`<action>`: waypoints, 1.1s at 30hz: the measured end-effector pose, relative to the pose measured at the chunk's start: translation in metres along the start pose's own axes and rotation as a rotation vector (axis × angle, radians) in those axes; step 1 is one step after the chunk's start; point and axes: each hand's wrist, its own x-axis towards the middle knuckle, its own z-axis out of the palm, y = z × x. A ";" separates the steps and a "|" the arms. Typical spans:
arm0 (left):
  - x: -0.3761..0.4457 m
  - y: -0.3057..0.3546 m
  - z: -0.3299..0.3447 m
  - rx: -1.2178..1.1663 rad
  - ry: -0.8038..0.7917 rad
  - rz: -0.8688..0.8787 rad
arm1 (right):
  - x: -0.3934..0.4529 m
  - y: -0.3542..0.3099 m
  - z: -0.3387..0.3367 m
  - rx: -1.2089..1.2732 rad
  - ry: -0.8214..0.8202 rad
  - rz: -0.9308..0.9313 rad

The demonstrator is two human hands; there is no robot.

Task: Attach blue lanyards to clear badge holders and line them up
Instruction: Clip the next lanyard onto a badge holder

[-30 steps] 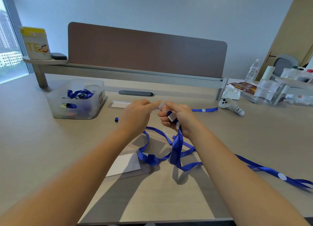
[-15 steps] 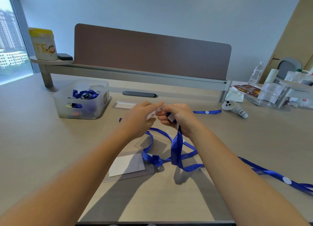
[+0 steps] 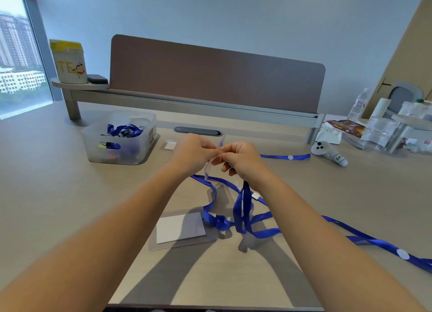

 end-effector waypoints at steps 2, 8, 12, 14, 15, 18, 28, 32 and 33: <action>0.002 0.002 -0.002 0.058 -0.010 0.000 | -0.001 0.000 0.002 -0.043 0.017 -0.029; 0.003 0.004 -0.009 0.156 -0.084 -0.001 | 0.000 0.000 0.006 -0.142 0.019 -0.059; 0.002 0.003 -0.010 0.234 -0.087 0.003 | 0.000 0.002 0.009 -0.205 -0.005 -0.060; 0.002 0.002 -0.009 0.270 -0.079 0.009 | 0.000 0.002 0.010 -0.212 -0.015 -0.058; 0.001 0.001 -0.009 0.282 -0.071 0.014 | 0.000 0.001 0.011 -0.215 -0.019 -0.060; 0.000 -0.001 -0.008 0.300 -0.028 0.060 | -0.002 -0.001 0.012 -0.236 -0.019 -0.075; -0.002 -0.010 -0.010 0.198 0.021 0.174 | 0.002 0.001 0.011 -0.113 0.000 -0.135; 0.002 -0.012 -0.014 0.145 -0.037 0.166 | 0.004 0.001 0.010 -0.032 -0.044 -0.126; 0.003 -0.013 -0.016 0.144 -0.046 0.167 | 0.004 0.002 0.009 -0.016 -0.058 -0.118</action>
